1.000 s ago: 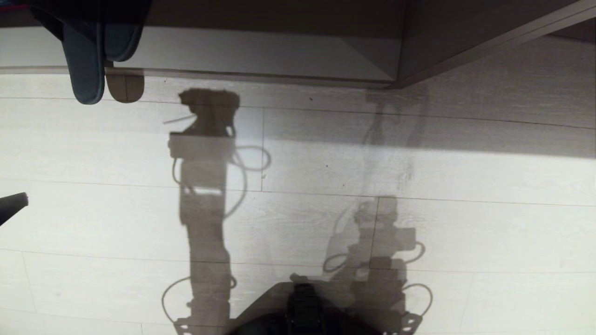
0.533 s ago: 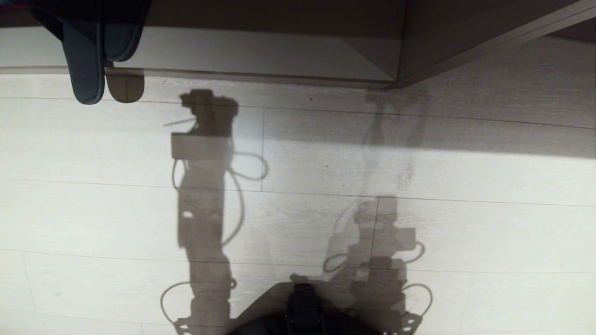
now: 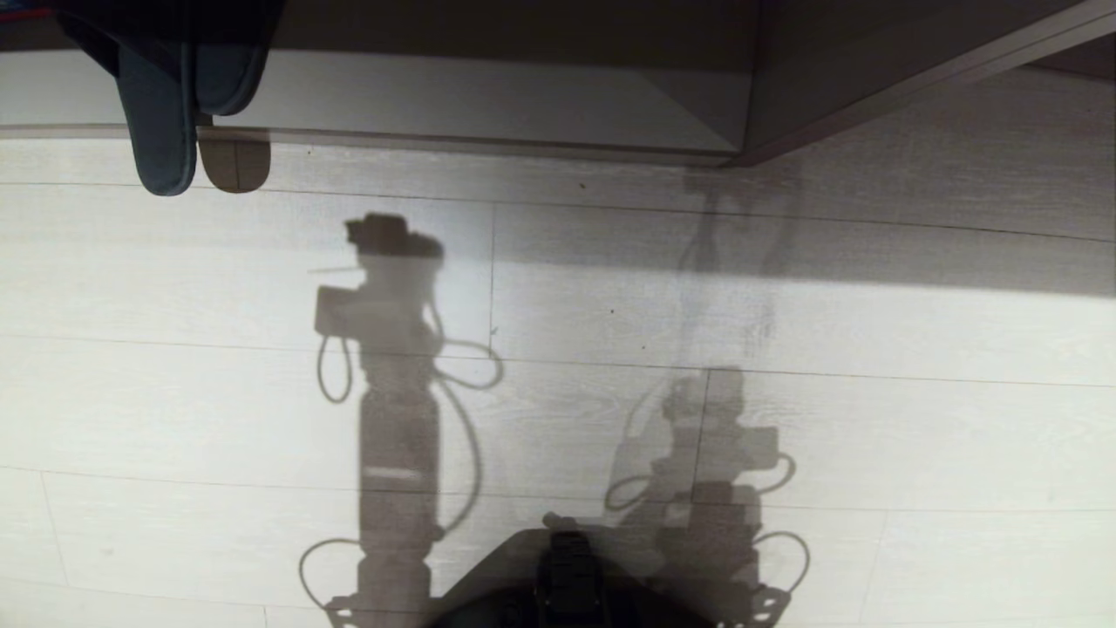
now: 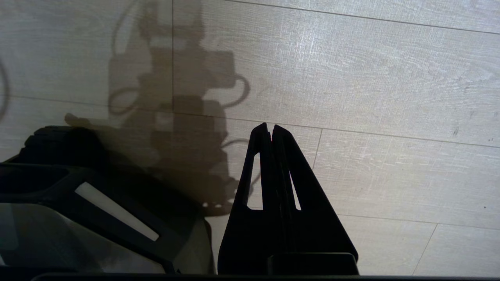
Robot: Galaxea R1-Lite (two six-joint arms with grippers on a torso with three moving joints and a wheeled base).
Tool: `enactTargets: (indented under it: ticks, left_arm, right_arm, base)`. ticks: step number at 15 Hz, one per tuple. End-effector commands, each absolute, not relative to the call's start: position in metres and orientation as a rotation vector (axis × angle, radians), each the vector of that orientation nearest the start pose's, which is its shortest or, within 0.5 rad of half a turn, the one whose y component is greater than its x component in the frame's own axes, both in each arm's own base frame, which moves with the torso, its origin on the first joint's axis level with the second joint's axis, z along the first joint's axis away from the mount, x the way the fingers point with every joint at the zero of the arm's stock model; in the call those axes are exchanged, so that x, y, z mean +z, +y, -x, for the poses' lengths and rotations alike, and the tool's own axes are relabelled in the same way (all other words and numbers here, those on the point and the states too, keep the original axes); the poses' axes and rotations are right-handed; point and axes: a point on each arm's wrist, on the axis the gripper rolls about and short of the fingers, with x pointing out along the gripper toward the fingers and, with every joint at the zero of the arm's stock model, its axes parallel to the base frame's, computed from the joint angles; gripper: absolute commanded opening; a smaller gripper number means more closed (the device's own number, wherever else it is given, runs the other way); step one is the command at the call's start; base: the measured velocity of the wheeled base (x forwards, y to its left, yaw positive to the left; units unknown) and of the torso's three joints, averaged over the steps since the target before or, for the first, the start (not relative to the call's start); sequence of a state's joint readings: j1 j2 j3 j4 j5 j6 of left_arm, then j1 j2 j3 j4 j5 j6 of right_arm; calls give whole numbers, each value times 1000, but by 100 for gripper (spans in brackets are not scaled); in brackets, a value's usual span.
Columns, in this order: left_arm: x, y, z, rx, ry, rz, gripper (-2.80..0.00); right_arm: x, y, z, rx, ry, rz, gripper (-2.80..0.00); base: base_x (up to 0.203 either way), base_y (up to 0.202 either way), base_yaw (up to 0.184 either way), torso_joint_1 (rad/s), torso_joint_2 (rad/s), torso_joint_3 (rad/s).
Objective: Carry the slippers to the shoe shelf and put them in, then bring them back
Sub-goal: Pick up the slippers in the shoe cabinet
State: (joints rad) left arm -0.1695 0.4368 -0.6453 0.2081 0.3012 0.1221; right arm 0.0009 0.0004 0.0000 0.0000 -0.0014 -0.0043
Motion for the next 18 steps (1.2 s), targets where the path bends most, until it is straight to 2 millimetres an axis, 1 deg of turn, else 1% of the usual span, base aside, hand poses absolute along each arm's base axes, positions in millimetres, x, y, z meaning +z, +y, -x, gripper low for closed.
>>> enactTargets:
  ticks: [1,2,3,5,7,8,9,10,12,14,15,16,18]
  left_arm:
    - [227,8,22,178,-4,-123,-280]
    - [222,6,25,166,-5,-126,-280]
    - [209,5,31,133,2,-133,-280]
    - [170,4,40,110,18,-149,-280]
    - [137,2,51,80,-31,-154,-280]
    - [124,2,49,78,-38,-154,-280]
    - [104,2,39,74,-6,-161,-280]
    - [89,1,30,59,-4,-173,-280]
    - [88,0,24,28,-102,-163,-280]
    - [76,-1,23,-11,1,-152,-280]
    - [75,-1,23,-48,17,-181,-280]
    - [76,-1,23,-50,-8,-197,-280]
    - [76,-1,23,-32,-5,-121,-280]
  right_arm:
    - [75,0,23,-1,0,5,-280]
    - [75,0,23,0,0,5,-280]
    - [76,0,23,-1,1,5,-280]
    - [75,0,23,0,0,5,-280]
    - [76,0,23,0,2,5,-280]
    - [75,0,23,0,0,5,-280]
    - [76,0,23,-1,2,5,-280]
    - [76,0,23,0,1,5,-280]
    - [75,0,23,0,1,5,-280]
    - [76,0,23,-1,2,5,-280]
    - [75,0,23,0,0,5,-280]
    - [76,0,23,0,2,5,-280]
    - [75,0,23,0,0,5,-280]
  base:
    - [0,0,0,0,0,0]
    - [0,0,0,0,0,0]
    - [0,0,0,0,0,0]
    - [0,0,0,0,0,0]
    - [0,0,0,0,0,0]
    - [0,0,0,0,0,0]
    - [0,0,0,0,0,0]
    - [0,0,0,0,0,0]
    - [0,0,0,0,0,0]
    - [0,0,0,0,0,0]
    - [0,0,0,0,0,0]
    - [0,0,0,0,0,0]
    - [0,0,0,0,0,0]
